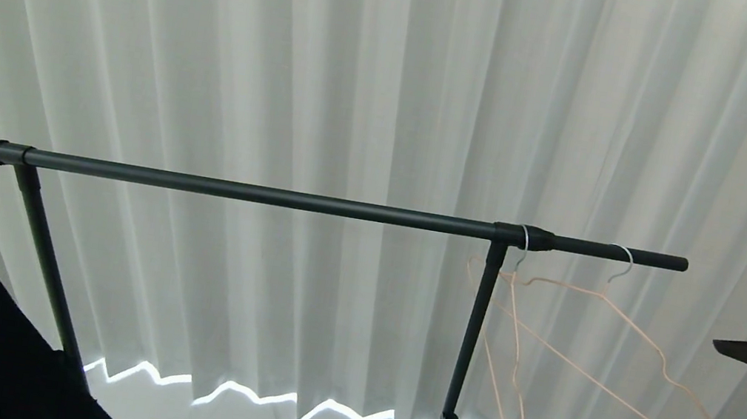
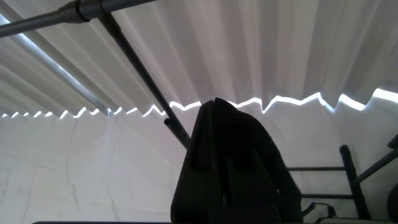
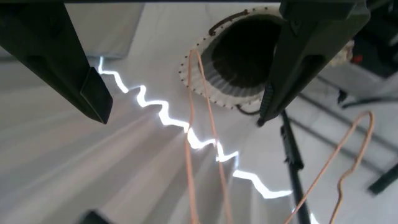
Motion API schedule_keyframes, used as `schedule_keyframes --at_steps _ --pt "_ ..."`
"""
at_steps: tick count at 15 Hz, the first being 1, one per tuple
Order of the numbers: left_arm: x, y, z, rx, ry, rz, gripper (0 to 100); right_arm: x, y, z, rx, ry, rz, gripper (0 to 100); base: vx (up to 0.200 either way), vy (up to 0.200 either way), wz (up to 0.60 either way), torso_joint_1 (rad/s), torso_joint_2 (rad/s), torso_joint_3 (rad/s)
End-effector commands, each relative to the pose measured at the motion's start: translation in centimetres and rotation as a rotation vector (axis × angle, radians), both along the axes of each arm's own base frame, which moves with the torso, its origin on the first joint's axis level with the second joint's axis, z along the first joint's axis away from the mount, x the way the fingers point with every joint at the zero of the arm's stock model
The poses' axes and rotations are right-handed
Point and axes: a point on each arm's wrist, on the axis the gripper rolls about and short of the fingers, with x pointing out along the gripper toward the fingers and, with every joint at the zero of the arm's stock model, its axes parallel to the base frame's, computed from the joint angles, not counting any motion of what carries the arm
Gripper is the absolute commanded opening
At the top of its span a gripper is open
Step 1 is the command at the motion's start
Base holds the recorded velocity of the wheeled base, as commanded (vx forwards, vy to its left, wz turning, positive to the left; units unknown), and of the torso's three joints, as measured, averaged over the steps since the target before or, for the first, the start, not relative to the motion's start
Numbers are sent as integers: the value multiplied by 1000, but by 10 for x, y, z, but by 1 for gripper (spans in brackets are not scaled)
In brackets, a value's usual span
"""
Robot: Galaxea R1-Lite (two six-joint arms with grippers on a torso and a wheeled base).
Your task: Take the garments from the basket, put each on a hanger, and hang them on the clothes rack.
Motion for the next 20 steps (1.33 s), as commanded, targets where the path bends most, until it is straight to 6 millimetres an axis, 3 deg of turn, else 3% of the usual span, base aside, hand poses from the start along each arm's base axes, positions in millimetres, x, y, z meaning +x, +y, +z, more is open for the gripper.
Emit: schedule_keyframes --at_steps 1,6,12,20 --pt "-14 1 -5 1 -19 2 0 41 -16 -48 15 136 93 100 0 0 0 0 0 0" --pt "-26 3 -1 6 -70 23 0 85 -22 -100 24 174 137 100 0 0 0 0 0 0" --pt "-30 4 4 27 -98 73 0 102 -24 -117 136 208 138 100 0 0 0 0 0 0" --pt "-32 5 10 38 -123 91 0 128 -31 -140 135 197 136 100 0 0 0 0 0 0"
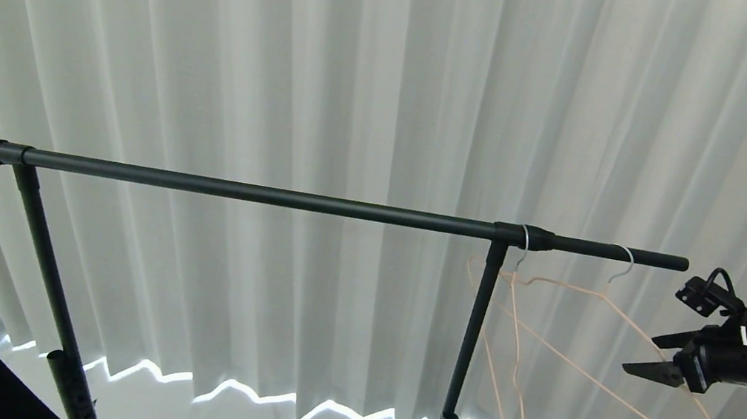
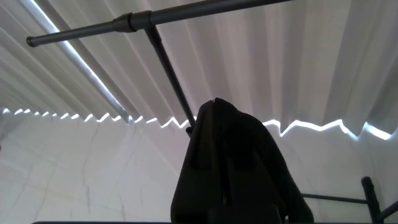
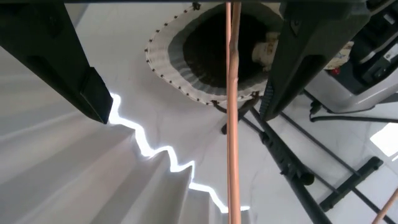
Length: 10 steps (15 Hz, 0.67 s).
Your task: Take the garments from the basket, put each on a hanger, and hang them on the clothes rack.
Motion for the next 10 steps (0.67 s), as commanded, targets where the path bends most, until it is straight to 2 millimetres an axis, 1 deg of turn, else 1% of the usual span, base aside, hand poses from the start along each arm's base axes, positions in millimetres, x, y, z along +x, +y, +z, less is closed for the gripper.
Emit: schedule_keyframes --at_steps 1,2,3,8,10 --pt "0 0 1 1 0 3 0 3 0 -6 4 13 4 100 0 0 0 0 0 0" --pt "0 0 1 1 0 3 0 3 1 -6 4 15 7 100 0 0 0 0 0 0" --pt "0 0 1 1 0 3 0 4 1 -8 4 18 8 0 0 0 0 0 0 0" --pt "0 0 1 1 0 4 0 5 1 -10 7 22 8 0 0 0 0 0 0 0" --pt "1 0 0 1 3 4 0 4 -1 -7 6 14 2 0 0 0 0 0 0 0"
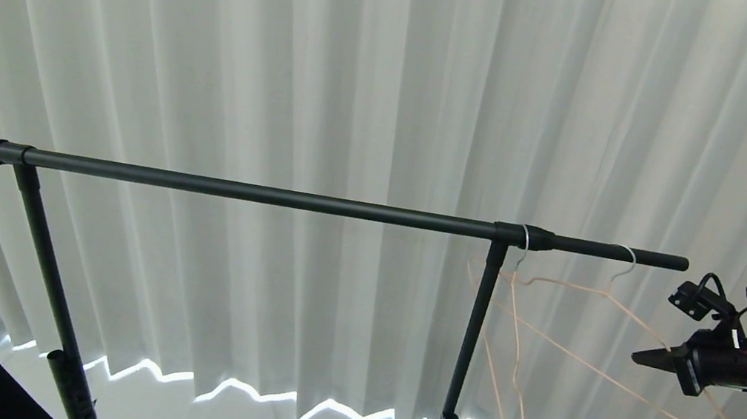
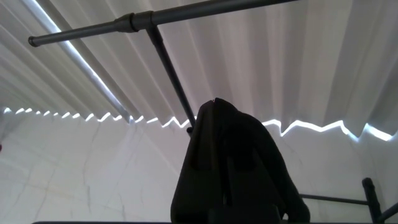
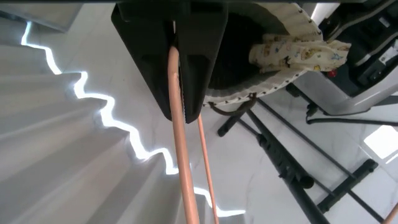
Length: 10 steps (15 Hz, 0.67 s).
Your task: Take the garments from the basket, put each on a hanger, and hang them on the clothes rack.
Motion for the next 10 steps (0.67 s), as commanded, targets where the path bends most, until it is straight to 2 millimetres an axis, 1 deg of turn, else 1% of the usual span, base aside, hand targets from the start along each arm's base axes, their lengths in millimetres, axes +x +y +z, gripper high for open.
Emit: schedule_keyframes --at_steps 1,4,6,7,8,10 --pt "1 0 -1 0 4 -1 0 -3 -1 6 -1 -16 -4 0 0 0 0 0 0 0" --pt "1 0 -1 0 6 -1 0 -8 -7 17 -1 -40 -28 0 0 0 0 0 0 0" --pt "1 0 -1 -2 7 -1 0 -16 -11 33 13 -63 -68 0 0 0 0 0 0 0" --pt "1 0 -1 -2 7 -1 0 -17 -11 36 17 -67 -76 0 0 0 0 0 0 0" --pt "1 0 -2 -1 8 -1 0 -24 -9 42 29 -74 -95 0 0 0 0 0 0 0" --pt "-1 0 -1 -3 0 0 0 -31 -7 43 50 -119 -127 0 0 0 0 0 0 0"
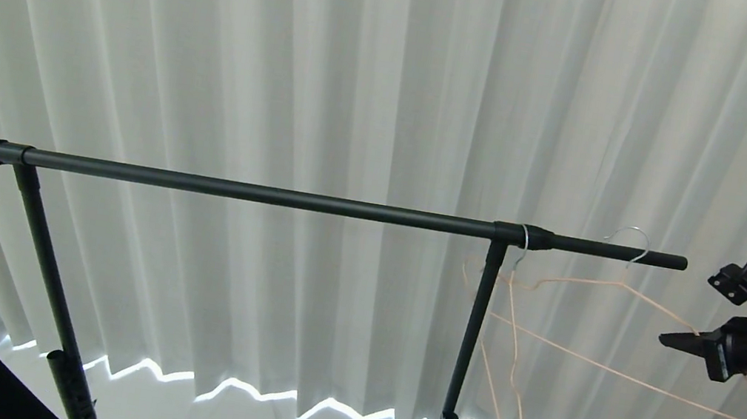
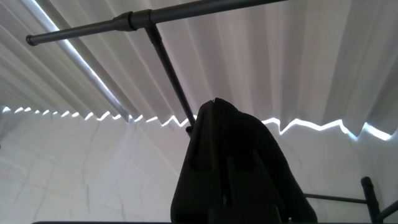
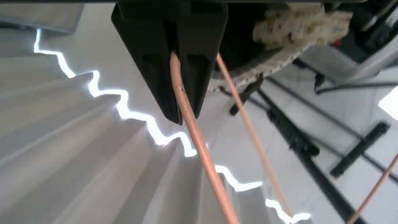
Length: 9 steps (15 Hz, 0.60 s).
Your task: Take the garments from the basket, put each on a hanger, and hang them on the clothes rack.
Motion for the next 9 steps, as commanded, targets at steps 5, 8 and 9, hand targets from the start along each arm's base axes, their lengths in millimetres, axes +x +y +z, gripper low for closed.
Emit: schedule_keyframes --at_steps 5,8,9 --pt "-6 0 1 -1 -21 1 0 -39 8 11 45 -47 -64 0 0 0 0 0 0 0" --pt "-6 0 1 -1 -21 1 0 -43 8 24 70 -88 -107 0 0 0 0 0 0 0" --pt "-6 0 1 -1 -21 1 0 -45 7 27 59 -100 -125 0 0 0 0 0 0 0"
